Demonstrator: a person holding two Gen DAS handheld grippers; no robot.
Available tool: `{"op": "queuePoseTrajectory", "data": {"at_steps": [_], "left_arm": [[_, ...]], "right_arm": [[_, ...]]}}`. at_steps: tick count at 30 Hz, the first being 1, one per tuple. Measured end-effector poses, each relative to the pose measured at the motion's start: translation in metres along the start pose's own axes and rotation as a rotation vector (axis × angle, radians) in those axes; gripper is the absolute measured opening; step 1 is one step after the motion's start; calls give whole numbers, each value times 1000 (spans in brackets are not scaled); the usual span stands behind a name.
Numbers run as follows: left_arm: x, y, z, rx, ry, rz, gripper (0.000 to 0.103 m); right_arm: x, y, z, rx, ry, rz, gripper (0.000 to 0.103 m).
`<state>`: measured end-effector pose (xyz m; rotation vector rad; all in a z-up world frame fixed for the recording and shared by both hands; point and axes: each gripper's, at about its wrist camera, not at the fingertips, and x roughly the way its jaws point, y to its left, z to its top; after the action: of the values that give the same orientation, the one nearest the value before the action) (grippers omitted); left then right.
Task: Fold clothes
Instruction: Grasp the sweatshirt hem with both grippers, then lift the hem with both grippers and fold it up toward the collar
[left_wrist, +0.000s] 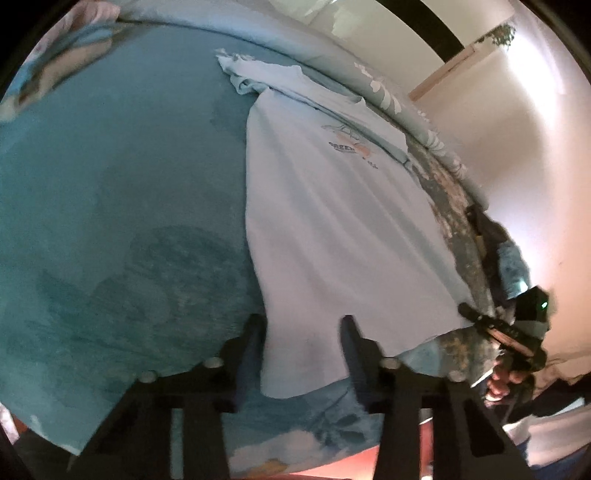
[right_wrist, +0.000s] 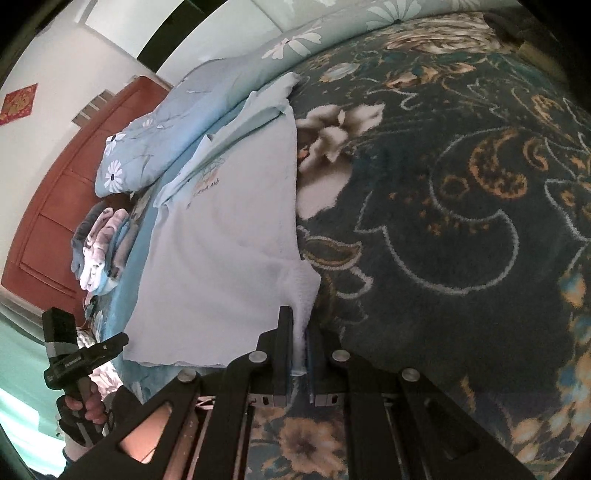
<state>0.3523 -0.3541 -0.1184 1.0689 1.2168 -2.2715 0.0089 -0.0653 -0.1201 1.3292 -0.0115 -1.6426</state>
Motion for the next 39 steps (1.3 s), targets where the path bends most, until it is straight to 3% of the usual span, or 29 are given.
{"op": "queuePoseTrajectory", "data": {"at_steps": [1,2,5,8,12,16,19,24,30,35,39], "left_arm": [[-1,5,0,-31,-4,-30,9],[-2,11,0,-73,-12,-67,4],[-15,24,-3,-144,-62,-107,3],[-26,22,-9,-98,-67,-27,3],[-23,26,-19,-76,-36,32,3],[-20,32,-18,-95,-36,12,3],[-28,27,-3,-80,-64,-44,3],[-53,6,57,-24,-158,-153,3],[-52,-22,169,101,-218,-124,3],[-7,7,264,-15,-153,-104,3],[46,29,313,-74,-96,-50,3]], "right_arm": [[-1,2,-1,-5,2,0,6],[-2,4,-2,-9,3,0,6],[-8,12,-8,-32,4,12,6],[-11,27,-17,-78,16,39,6],[1,30,-29,-99,59,8,6],[-1,20,-24,-45,51,61,6],[-14,23,-11,-47,10,122,6],[-35,37,37,-64,-118,215,6],[-20,76,135,-139,-252,199,6],[37,84,220,-70,-221,148,6],[93,75,266,-7,-145,67,6]]}}
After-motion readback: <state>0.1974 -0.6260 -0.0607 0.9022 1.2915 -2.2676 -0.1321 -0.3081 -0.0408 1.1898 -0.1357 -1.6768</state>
